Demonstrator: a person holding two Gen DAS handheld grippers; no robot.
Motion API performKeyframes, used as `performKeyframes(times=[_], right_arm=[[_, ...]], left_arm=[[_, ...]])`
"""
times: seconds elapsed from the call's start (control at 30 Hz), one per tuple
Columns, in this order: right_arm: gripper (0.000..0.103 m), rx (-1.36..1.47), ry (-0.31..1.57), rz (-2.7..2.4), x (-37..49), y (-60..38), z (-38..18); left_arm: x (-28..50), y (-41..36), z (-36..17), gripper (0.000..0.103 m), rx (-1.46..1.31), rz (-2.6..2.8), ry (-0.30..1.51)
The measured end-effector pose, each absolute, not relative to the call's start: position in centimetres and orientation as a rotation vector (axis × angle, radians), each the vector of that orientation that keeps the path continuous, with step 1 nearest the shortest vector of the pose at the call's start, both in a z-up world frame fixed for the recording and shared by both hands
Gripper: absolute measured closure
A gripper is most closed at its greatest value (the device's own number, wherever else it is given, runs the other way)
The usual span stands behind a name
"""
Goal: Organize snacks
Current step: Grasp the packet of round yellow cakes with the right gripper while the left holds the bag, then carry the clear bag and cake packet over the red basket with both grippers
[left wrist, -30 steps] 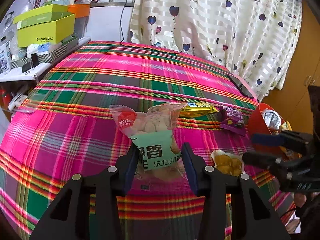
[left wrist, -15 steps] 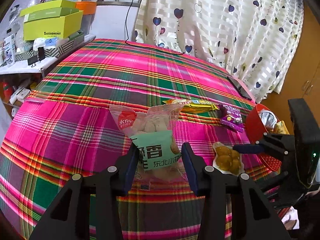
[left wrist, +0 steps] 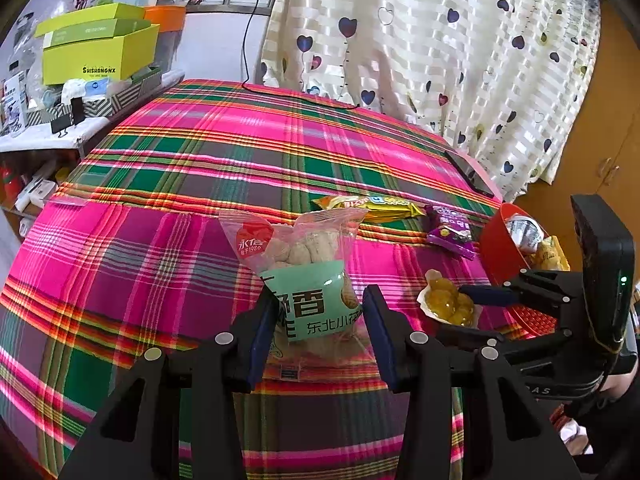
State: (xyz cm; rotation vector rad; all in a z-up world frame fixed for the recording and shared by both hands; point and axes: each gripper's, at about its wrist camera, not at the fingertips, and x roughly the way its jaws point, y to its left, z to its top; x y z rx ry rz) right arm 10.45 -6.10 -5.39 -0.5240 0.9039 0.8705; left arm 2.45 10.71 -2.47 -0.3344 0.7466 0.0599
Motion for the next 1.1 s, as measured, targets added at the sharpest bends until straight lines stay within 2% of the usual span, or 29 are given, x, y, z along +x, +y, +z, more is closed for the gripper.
performKeyframes(times=[0.6,1.1], right_arm=[[0.057,-0.339,0.733,0.833,7.6,-9.9,1.4],[0.057,-0.261,0.67,0.79,7.0,-13.7,3.5]], left_arm=[[1.5,6.6,0.7,0.058,-0.295,-0.015,0.704],[2.1,2.8,2.6,0.058,-0.247,-0.074,0.699]])
